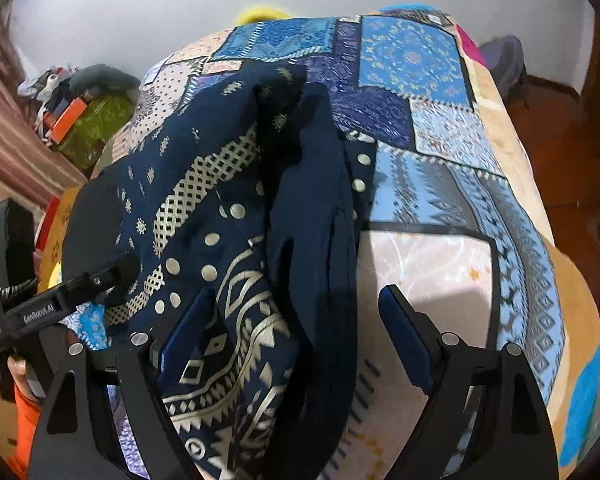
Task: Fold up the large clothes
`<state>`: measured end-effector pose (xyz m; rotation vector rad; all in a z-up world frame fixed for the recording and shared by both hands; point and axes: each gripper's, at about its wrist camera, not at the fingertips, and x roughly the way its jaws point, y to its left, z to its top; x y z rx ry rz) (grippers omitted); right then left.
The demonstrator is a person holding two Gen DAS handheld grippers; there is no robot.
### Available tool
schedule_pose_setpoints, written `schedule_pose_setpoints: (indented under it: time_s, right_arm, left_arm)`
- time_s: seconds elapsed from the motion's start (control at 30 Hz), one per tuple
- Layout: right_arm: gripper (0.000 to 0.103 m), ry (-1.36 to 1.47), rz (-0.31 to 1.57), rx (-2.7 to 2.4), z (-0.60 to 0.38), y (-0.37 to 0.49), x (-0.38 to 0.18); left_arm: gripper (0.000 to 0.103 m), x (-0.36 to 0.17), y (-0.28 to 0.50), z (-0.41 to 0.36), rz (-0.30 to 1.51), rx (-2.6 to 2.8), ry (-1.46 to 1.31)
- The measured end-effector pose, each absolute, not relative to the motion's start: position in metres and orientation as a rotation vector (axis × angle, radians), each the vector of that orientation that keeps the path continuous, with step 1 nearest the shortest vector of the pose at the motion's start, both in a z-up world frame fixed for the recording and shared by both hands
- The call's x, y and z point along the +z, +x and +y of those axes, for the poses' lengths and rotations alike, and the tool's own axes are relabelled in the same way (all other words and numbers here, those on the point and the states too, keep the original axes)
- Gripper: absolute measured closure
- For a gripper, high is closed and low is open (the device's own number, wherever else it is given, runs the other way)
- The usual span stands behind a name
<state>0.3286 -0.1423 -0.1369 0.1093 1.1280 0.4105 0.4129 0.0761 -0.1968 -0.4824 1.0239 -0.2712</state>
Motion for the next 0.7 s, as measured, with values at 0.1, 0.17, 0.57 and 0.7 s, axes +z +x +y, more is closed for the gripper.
schedule_pose_setpoints:
  time_s: [0.1, 0.17, 0.57, 0.7]
  right_arm:
    - [0.019, 0.161, 1.156, 0.427, -0.147, 0.336, -0.145]
    - [0.019, 0.235, 1.197, 0.446, -0.153, 0.343, -0.154]
    - [0.044, 0.457, 1.264, 0.584, -0.161, 0.358, -0.165]
    - [0.074, 0.514, 1.282, 0.569, -0.165, 0.354, -0.16]
  left_arm:
    - [0.013, -0.207, 0.421, 0.072, 1.035, -0.309, -0.533]
    - [0.007, -0.213, 0.426, 0.071, 1.048, -0.33, -0.562]
    - [0.012, -0.239, 0.432, 0.081, 1.127, -0.444, -0.821]
    - [0.025, -0.228, 0.424, 0.082, 1.128, -0.42, -0.807]
